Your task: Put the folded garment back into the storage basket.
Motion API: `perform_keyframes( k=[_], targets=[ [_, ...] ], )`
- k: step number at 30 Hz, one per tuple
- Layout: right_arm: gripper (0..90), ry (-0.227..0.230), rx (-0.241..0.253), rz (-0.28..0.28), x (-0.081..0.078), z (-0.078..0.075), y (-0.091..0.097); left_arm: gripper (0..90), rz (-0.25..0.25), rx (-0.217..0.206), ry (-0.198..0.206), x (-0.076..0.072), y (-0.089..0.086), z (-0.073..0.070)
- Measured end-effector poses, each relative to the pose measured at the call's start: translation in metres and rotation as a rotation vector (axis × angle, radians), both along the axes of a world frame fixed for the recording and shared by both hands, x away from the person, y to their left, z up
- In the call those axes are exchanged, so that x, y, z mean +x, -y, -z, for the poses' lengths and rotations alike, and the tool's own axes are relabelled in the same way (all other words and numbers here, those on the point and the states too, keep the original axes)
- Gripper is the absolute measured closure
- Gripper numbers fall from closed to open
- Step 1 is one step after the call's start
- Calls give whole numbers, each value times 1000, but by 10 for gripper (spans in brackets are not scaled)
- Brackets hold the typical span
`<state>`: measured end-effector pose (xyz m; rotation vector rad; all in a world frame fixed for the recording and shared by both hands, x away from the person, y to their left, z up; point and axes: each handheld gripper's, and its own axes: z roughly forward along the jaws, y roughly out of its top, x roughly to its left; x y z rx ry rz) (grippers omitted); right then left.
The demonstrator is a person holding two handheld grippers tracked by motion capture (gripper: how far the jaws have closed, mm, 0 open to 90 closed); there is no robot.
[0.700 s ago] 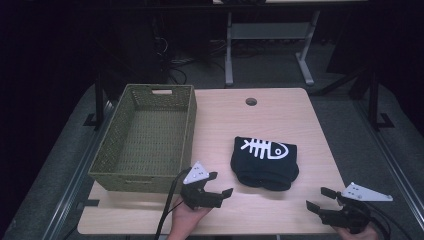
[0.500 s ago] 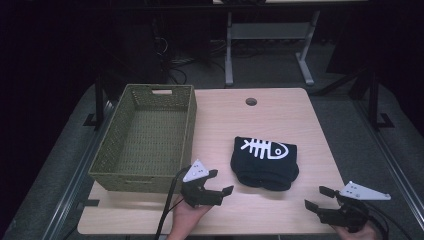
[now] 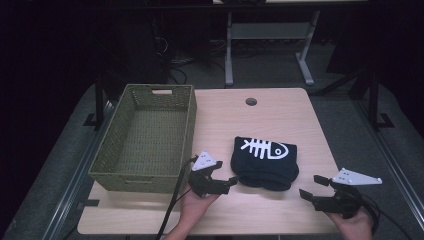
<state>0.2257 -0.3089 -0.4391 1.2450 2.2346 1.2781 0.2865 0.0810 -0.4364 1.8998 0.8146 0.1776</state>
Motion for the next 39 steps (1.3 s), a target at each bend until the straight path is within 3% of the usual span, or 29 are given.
perform_keyframes(
  k=[18, 24, 26, 30, 33, 39],
  targets=[
    [209, -36, -6, -29, 35, -13, -3, 205, -38, 25, -13, 30, 20, -6],
    [211, -44, -1, -27, 49, -17, -6, 206, -57, 15, -58, 44, 24, -4],
    [211, -36, -5, -22, 56, -18, -6, 210, -71, 20, -62, 49, 26, -2],
    [231, -44, -22, 4, 69, -19, -9, 213, -106, 38, -109, 63, 28, 5],
    [231, -87, -14, 18, 81, -9, -10, 214, -134, 30, -148, 69, 28, 11],
    [236, -144, -19, 36, 95, 2, -15, 222, -134, 65, -171, 76, 36, 17]
  ],
)
